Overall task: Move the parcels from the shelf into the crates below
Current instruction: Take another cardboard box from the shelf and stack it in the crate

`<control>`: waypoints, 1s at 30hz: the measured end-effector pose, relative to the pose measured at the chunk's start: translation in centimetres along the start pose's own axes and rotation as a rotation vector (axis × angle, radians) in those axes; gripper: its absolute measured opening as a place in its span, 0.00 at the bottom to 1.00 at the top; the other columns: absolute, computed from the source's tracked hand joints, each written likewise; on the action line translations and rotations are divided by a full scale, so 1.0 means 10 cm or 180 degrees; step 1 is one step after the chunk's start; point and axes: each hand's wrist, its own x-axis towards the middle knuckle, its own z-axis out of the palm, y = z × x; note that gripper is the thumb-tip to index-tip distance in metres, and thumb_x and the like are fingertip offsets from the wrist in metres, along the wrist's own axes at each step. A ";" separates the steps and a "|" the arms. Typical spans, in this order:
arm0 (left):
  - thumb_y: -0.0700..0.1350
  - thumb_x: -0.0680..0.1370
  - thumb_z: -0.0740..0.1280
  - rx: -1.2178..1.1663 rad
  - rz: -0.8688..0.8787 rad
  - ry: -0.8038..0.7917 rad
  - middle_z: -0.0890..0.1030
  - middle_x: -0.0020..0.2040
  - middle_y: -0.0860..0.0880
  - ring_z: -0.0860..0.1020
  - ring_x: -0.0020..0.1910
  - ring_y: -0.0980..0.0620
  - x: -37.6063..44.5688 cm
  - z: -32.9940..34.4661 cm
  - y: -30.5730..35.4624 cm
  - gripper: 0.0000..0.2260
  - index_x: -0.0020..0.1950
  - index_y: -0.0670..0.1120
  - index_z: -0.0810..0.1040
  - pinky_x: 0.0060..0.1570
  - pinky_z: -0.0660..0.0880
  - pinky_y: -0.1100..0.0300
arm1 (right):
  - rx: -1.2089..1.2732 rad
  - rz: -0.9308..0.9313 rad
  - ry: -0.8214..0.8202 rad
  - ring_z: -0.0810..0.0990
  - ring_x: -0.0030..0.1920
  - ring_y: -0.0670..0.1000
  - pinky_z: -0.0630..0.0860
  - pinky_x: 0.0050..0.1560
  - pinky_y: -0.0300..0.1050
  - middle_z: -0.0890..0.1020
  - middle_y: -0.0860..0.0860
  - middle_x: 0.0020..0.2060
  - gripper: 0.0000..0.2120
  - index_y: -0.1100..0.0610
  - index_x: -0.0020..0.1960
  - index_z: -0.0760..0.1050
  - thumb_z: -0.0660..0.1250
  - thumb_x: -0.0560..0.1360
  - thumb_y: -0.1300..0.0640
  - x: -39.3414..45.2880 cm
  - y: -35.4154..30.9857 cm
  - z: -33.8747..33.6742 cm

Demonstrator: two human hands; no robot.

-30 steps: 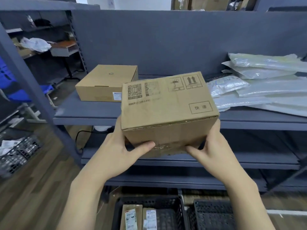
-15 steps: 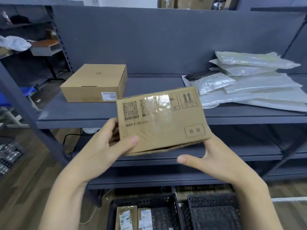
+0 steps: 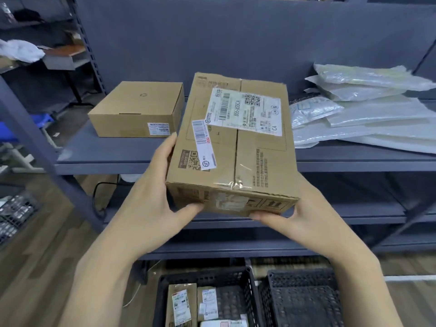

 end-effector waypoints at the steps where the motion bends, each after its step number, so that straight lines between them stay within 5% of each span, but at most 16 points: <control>1: 0.46 0.64 0.78 -0.0076 -0.0022 -0.0003 0.66 0.57 0.81 0.66 0.58 0.79 0.00 -0.02 0.01 0.46 0.70 0.67 0.51 0.50 0.61 0.85 | 0.0018 -0.0016 0.0033 0.73 0.59 0.35 0.68 0.53 0.26 0.75 0.33 0.56 0.26 0.42 0.61 0.71 0.75 0.66 0.50 0.00 -0.02 0.00; 6: 0.63 0.54 0.78 -0.0423 -0.0120 -0.0113 0.68 0.58 0.78 0.67 0.61 0.75 0.02 -0.09 0.03 0.42 0.60 0.72 0.57 0.54 0.64 0.82 | 0.0016 -0.0207 0.0290 0.72 0.56 0.31 0.66 0.49 0.21 0.72 0.29 0.53 0.29 0.35 0.56 0.67 0.76 0.66 0.60 0.04 -0.08 0.06; 11: 0.53 0.58 0.76 -0.0307 0.0011 0.0097 0.64 0.54 0.84 0.66 0.60 0.78 0.02 -0.01 0.01 0.39 0.60 0.69 0.56 0.51 0.64 0.82 | -0.0031 -0.0429 0.0332 0.71 0.57 0.31 0.65 0.51 0.20 0.71 0.27 0.54 0.36 0.26 0.55 0.62 0.74 0.67 0.63 0.10 -0.10 0.10; 15: 0.48 0.65 0.77 -0.0085 0.0027 0.0222 0.66 0.61 0.77 0.65 0.57 0.80 -0.02 0.06 -0.09 0.48 0.72 0.67 0.47 0.56 0.62 0.81 | 0.0075 -0.0489 0.0132 0.74 0.57 0.45 0.71 0.55 0.36 0.74 0.42 0.55 0.25 0.43 0.60 0.69 0.70 0.69 0.63 0.19 -0.08 0.12; 17: 0.46 0.67 0.76 -0.0025 -0.0019 0.0269 0.65 0.63 0.73 0.64 0.57 0.81 -0.04 0.06 -0.14 0.48 0.74 0.63 0.46 0.54 0.60 0.84 | 0.0122 -0.0485 -0.0054 0.71 0.65 0.48 0.70 0.62 0.40 0.72 0.43 0.62 0.30 0.49 0.68 0.66 0.70 0.69 0.64 0.18 -0.06 0.09; 22: 0.35 0.68 0.74 -0.0047 -0.0037 0.0384 0.66 0.51 0.85 0.69 0.53 0.80 -0.04 -0.06 -0.20 0.47 0.66 0.73 0.48 0.50 0.65 0.80 | 0.0092 -0.0441 -0.0539 0.50 0.75 0.40 0.52 0.73 0.38 0.54 0.39 0.76 0.44 0.51 0.78 0.49 0.61 0.66 0.68 0.08 0.02 -0.05; 25: 0.31 0.66 0.73 -0.0204 -0.0042 0.0491 0.67 0.53 0.83 0.70 0.55 0.77 -0.02 -0.11 -0.20 0.49 0.63 0.75 0.50 0.53 0.65 0.72 | 0.0052 -0.0415 -0.0123 0.61 0.73 0.41 0.60 0.71 0.38 0.63 0.41 0.73 0.34 0.52 0.76 0.57 0.60 0.72 0.65 0.13 0.03 -0.05; 27: 0.30 0.66 0.72 -0.0230 0.0045 0.0534 0.69 0.55 0.80 0.73 0.55 0.72 0.00 -0.10 -0.19 0.48 0.64 0.74 0.53 0.52 0.67 0.74 | 0.0073 -0.0363 0.0500 0.72 0.65 0.38 0.67 0.63 0.31 0.75 0.38 0.63 0.21 0.51 0.68 0.70 0.64 0.77 0.63 0.16 0.01 -0.01; 30: 0.30 0.65 0.72 -0.0326 0.0088 0.0571 0.72 0.55 0.77 0.74 0.53 0.71 0.02 -0.05 -0.20 0.47 0.66 0.71 0.55 0.49 0.65 0.82 | 0.0044 -0.0230 0.0883 0.75 0.58 0.35 0.68 0.57 0.27 0.79 0.33 0.54 0.13 0.46 0.58 0.76 0.66 0.77 0.60 0.20 -0.01 0.01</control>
